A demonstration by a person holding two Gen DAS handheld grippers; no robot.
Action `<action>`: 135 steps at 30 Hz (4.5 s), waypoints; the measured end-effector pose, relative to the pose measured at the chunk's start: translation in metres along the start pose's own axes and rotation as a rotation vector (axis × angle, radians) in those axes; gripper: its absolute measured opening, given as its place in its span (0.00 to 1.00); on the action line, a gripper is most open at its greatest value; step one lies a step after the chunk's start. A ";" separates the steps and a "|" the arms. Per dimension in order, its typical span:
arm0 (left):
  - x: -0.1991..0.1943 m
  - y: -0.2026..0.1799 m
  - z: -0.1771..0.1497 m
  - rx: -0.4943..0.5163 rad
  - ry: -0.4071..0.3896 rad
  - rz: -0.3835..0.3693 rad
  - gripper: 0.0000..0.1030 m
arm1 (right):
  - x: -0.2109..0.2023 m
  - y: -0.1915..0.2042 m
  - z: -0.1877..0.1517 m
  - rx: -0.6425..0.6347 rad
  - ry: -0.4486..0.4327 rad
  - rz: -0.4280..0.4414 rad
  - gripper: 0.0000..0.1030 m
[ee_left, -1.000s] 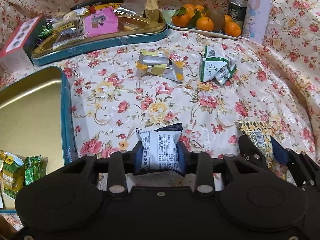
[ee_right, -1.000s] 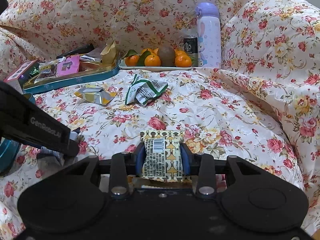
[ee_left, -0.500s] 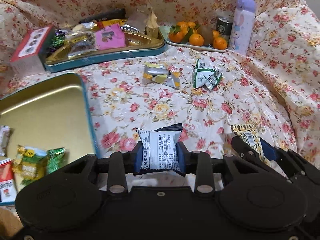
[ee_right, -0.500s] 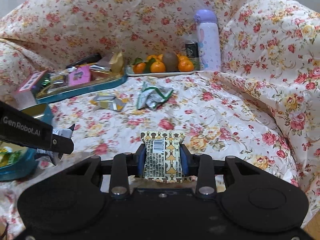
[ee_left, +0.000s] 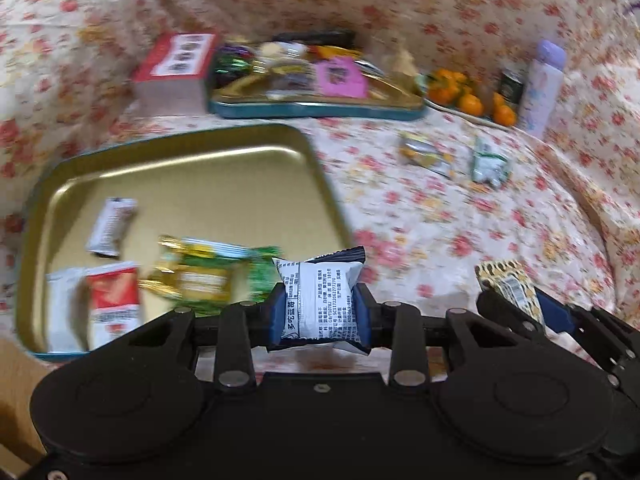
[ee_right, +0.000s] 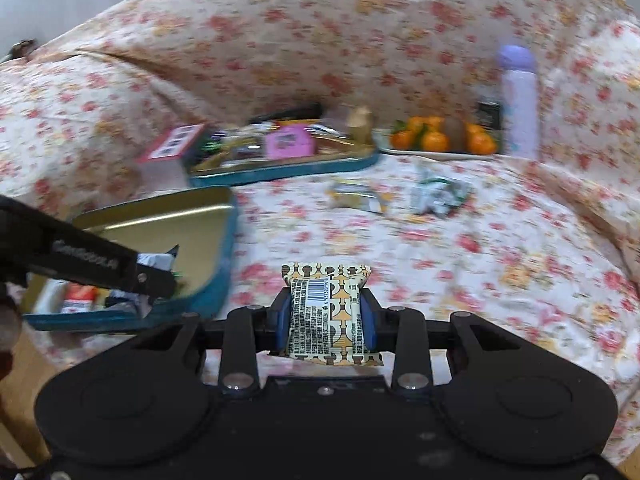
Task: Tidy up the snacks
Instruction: 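Carry the white packet and patterned packet over the gold tray with both grippers, then open both grippers to drop both packets into the tray, then move both open grippers away from the tray toward the loose packets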
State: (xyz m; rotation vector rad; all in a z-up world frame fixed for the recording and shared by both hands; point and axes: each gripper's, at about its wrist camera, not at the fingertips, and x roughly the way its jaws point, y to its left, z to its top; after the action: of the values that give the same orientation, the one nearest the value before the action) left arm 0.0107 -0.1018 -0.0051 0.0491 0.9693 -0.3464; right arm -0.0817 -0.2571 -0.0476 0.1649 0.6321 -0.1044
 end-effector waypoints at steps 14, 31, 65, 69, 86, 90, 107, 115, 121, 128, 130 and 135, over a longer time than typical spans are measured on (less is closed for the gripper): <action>-0.015 0.115 0.046 -0.233 -0.143 0.143 0.42 | 0.030 0.095 0.042 -0.099 -0.030 0.131 0.35; 0.021 0.115 0.068 -0.215 -0.072 0.169 0.42 | 0.107 0.127 0.097 0.015 0.012 0.121 0.35; 0.041 0.122 0.057 -0.201 -0.004 0.212 0.43 | 0.140 0.138 0.079 -0.028 0.110 0.108 0.38; 0.038 0.121 0.057 -0.198 -0.009 0.214 0.43 | 0.137 0.138 0.079 -0.033 0.099 0.129 0.55; 0.008 0.089 0.041 -0.161 -0.039 0.242 0.43 | 0.086 0.106 0.065 -0.029 0.016 0.111 0.55; 0.005 0.064 0.031 -0.109 -0.027 0.238 0.43 | 0.070 0.079 0.054 -0.015 0.003 0.076 0.55; 0.028 -0.078 0.030 0.105 0.031 0.086 0.43 | 0.038 -0.078 0.007 0.138 -0.029 -0.165 0.55; 0.054 -0.108 0.052 0.084 0.054 0.061 0.43 | 0.064 -0.120 0.029 0.013 -0.121 -0.214 0.55; 0.073 -0.116 0.064 0.070 0.075 0.083 0.43 | 0.095 -0.126 0.045 -0.133 -0.146 -0.191 0.55; 0.093 -0.118 0.071 0.042 0.121 0.076 0.43 | 0.127 -0.125 0.060 -0.306 -0.138 -0.126 0.55; 0.096 -0.118 0.073 0.036 0.130 0.072 0.43 | 0.136 -0.127 0.063 -0.343 -0.131 -0.117 0.55; 0.107 -0.117 0.076 0.024 0.153 0.079 0.43 | 0.151 -0.129 0.070 -0.382 -0.130 -0.062 0.55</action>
State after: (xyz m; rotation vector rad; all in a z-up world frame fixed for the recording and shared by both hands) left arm 0.0901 -0.2561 -0.0361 0.1375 1.1115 -0.2844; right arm 0.0610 -0.4040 -0.0975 -0.2288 0.5165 -0.0519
